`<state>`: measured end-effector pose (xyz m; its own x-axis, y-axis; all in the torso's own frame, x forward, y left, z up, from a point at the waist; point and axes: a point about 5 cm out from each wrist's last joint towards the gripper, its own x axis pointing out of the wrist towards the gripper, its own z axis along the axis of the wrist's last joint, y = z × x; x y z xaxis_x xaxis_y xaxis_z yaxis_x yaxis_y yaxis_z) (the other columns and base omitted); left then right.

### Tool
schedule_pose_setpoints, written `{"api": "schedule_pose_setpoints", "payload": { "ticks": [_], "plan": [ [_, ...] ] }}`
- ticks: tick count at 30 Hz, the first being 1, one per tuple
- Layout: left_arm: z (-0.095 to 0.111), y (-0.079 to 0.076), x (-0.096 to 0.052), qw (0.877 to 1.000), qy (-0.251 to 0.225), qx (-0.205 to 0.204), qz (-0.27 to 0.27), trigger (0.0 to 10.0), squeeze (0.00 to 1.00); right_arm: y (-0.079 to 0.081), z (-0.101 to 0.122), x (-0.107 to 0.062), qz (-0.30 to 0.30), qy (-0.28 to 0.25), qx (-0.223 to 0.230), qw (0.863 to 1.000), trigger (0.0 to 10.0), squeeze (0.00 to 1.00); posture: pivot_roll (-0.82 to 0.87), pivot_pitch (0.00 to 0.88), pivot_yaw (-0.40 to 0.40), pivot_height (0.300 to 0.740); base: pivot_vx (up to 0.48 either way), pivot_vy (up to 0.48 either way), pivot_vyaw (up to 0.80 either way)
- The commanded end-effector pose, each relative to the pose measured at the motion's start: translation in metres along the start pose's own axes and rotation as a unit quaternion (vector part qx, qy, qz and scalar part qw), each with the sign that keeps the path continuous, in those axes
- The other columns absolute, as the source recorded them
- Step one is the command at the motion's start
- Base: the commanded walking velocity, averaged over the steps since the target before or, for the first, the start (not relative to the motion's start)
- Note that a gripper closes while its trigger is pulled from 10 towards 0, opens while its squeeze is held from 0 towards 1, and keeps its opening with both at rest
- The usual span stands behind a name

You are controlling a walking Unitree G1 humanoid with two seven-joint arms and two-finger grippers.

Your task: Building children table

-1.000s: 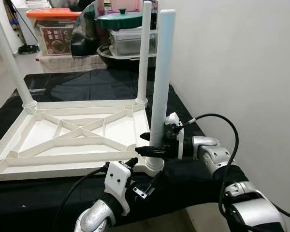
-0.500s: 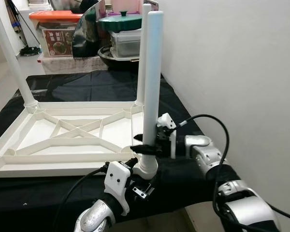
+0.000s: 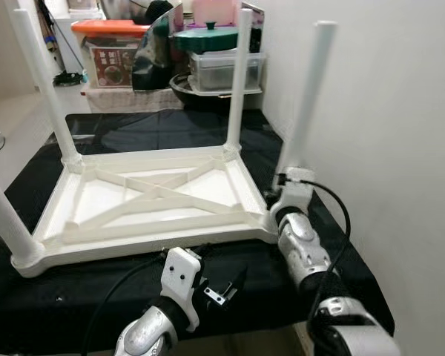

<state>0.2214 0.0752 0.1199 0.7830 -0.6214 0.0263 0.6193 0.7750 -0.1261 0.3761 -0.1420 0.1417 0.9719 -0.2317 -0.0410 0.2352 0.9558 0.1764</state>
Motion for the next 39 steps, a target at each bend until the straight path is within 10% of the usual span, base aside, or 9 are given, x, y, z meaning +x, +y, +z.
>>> {"api": "schedule_pose_setpoints", "payload": {
  "ticks": [1, 4, 5, 8, 9, 14, 16, 24, 39],
  "plan": [
    [-0.003, -0.001, 0.000, 1.000, 0.011, 0.000, -0.002, 10.0, 0.00, -0.005, -0.020, -0.010, -0.080, 0.047, 0.088, 0.992, 0.0, 0.00, 0.06, 0.000, -0.040, 0.740, 0.000, 0.000, 0.00],
    [-0.003, -0.001, 0.000, 1.000, 0.010, 0.000, -0.001, 10.0, 0.00, 0.001, -0.021, -0.011, -0.085, 0.049, 0.095, 0.991, 0.0, 0.00, 0.06, 0.000, -0.042, 0.740, 0.000, 0.000, 0.00],
    [-0.003, -0.001, 0.001, 1.000, 0.010, -0.001, -0.001, 10.0, 0.00, 0.009, -0.018, -0.010, -0.062, 0.048, 0.087, 0.993, 9.2, 0.00, 0.05, 0.000, -0.040, 0.740, 0.000, 0.000, 0.00],
    [-0.003, -0.002, 0.001, 1.000, 0.010, -0.002, -0.001, 10.0, 0.00, 0.021, -0.012, -0.006, -0.014, 0.039, 0.074, 0.996, 10.0, 0.01, 0.04, 0.000, -0.040, 0.740, 0.000, 0.000, 0.00],
    [-0.003, -0.002, 0.001, 1.000, 0.009, -0.003, -0.001, 10.0, 0.00, 0.024, -0.009, -0.006, 0.005, 0.030, 0.067, 0.997, 10.0, 1.00, 0.03, 0.000, -0.037, 0.740, 0.000, 0.000, 0.00],
    [-0.004, -0.002, 0.001, 1.000, 0.010, -0.004, -0.003, 10.0, 0.00, 0.027, -0.002, -0.006, 0.045, 0.006, 0.054, 0.997, 10.0, 1.00, 0.03, 0.000, -0.030, 0.740, 0.000, 0.000, 0.00],
    [-0.004, -0.002, 0.001, 1.000, 0.011, -0.005, -0.004, 10.0, 0.00, 0.028, 0.002, -0.003, 0.114, 0.000, 0.066, 0.991, 10.0, 0.00, 0.02, 0.000, -0.026, 0.740, 0.000, 0.000, 0.00],
    [-0.005, -0.001, 0.000, 1.000, 0.013, -0.004, -0.006, 10.0, 0.00, 0.028, 0.009, 0.000, 0.331, 0.033, 0.044, 0.942, 10.0, 0.00, 0.03, 0.000, -0.029, 0.740, 0.000, 0.000, 0.00],
    [-0.005, -0.001, 0.002, 1.000, 0.011, -0.001, -0.002, 10.0, 0.00, 0.028, 0.024, -0.025, 0.692, 0.131, -0.055, 0.708, 10.0, 0.00, 0.07, 0.000, -0.057, 0.740, 0.000, 0.000, 0.00]
  ]
}}
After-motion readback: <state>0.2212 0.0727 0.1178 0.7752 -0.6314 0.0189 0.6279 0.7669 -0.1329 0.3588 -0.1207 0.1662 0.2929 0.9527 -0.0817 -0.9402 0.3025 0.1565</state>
